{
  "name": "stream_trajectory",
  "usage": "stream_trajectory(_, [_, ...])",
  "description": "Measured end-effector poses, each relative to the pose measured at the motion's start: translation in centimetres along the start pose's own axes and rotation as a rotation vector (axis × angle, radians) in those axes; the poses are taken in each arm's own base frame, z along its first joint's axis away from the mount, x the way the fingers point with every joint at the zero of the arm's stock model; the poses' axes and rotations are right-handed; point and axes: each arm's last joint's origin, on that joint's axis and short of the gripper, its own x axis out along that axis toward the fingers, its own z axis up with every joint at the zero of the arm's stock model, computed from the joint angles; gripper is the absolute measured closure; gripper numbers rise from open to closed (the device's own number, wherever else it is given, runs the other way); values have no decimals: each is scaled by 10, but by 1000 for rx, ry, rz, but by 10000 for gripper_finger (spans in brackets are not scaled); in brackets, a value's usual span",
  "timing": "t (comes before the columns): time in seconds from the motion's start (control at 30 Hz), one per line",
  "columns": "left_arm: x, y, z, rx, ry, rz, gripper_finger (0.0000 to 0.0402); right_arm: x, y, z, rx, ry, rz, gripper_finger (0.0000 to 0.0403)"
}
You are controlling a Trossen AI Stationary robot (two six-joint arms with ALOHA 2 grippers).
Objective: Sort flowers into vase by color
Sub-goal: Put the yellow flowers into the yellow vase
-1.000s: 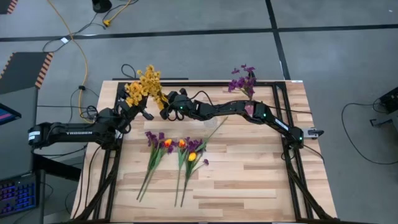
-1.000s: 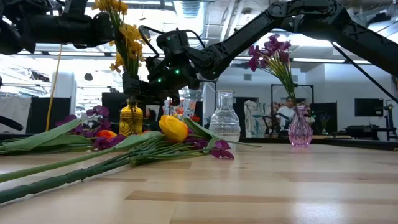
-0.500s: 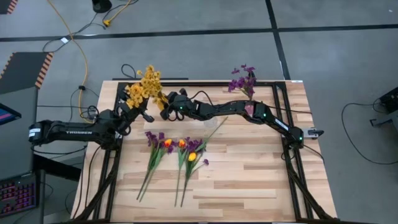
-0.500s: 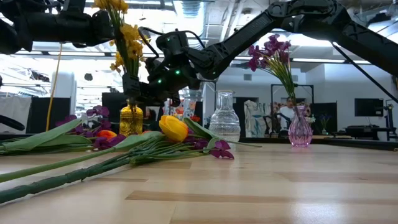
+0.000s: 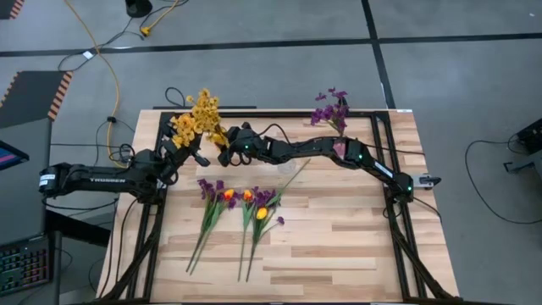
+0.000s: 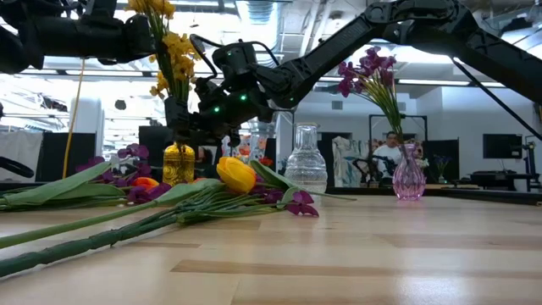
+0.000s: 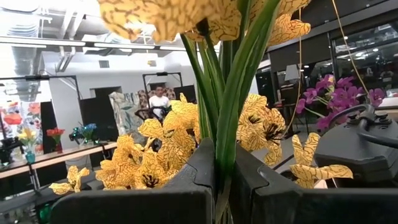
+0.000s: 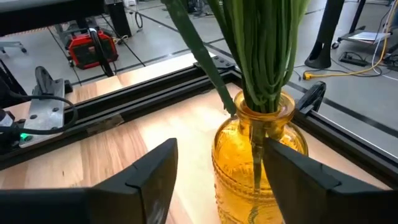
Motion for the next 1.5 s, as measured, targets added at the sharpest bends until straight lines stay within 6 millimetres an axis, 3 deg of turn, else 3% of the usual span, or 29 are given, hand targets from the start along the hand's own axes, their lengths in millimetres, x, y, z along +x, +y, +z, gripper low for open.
stream_trajectory(0.4, [0, 0, 0, 0, -1, -2, 401, 5, -22, 7, -29, -39, -36, 137])
stream_trajectory(1.5, [0, 0, 0, -3, -1, -1, 401, 8, -27, 8, -71, -93, -39, 137])
